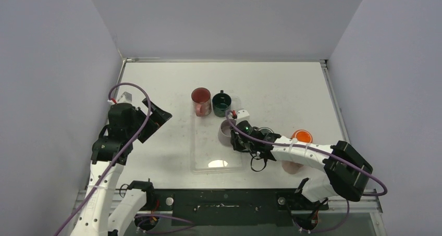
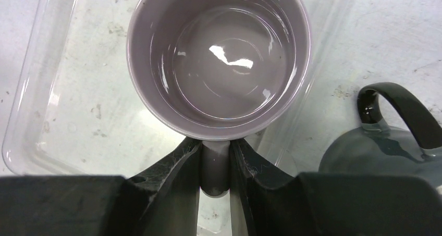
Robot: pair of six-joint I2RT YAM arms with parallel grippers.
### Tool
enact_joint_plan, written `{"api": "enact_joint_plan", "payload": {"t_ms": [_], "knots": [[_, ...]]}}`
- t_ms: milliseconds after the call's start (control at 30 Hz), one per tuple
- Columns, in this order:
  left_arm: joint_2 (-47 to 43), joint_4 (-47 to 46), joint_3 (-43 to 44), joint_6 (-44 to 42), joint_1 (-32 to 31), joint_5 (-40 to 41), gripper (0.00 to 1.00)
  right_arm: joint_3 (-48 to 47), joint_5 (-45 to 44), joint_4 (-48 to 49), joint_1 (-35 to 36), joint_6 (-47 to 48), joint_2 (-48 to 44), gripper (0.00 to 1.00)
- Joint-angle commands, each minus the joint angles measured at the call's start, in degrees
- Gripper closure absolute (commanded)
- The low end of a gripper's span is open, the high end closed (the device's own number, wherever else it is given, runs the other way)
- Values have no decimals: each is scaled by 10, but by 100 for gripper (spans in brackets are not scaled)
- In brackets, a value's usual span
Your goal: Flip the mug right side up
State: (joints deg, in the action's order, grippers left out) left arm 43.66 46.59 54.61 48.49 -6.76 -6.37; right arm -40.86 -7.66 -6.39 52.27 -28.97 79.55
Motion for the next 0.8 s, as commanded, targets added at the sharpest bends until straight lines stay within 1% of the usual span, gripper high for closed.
{"api": "enact_joint_plan", "payload": {"t_ms": [0, 67, 133, 167, 233, 300, 333, 367, 400, 500, 567, 700, 767], "knots": [[-3, -8, 2, -1, 3, 3, 3, -36, -64, 14, -8, -3, 2, 95], [-1, -8, 2, -2, 3, 0, 3, -43, -66, 1, -11, -6, 14, 94], [1, -8, 3, -3, 4, -2, 3, -49, -67, -7, -13, -11, 20, 88], [1, -8, 4, -5, 4, -2, 3, -52, -63, -11, -13, -12, 19, 83], [3, -6, 7, -10, 3, -1, 3, -53, -51, -12, -14, -8, 5, 64], [7, 1, 12, -16, 3, 5, 2, -50, -38, -11, -15, -2, -22, 40], [8, 5, 15, -19, 3, 10, 3, -48, -31, -11, -17, 0, -37, 31], [10, 10, 18, -20, 3, 17, 3, -49, -22, -14, -21, 3, -49, 24], [11, 14, 20, -23, 4, 24, 3, -52, -13, -20, -25, 4, -61, 20], [15, 23, 27, -29, 7, 39, 2, -68, 8, -53, -47, 3, -89, 15], [19, 34, 33, -33, 11, 53, 4, -88, -1, -85, -57, -4, -104, 12], [33, 56, 48, -60, 20, 52, 4, -138, -68, -173, -78, -30, -119, 7], [34, 43, 49, -83, 20, 28, 4, -170, -97, -233, -101, -51, -108, 5]]}}
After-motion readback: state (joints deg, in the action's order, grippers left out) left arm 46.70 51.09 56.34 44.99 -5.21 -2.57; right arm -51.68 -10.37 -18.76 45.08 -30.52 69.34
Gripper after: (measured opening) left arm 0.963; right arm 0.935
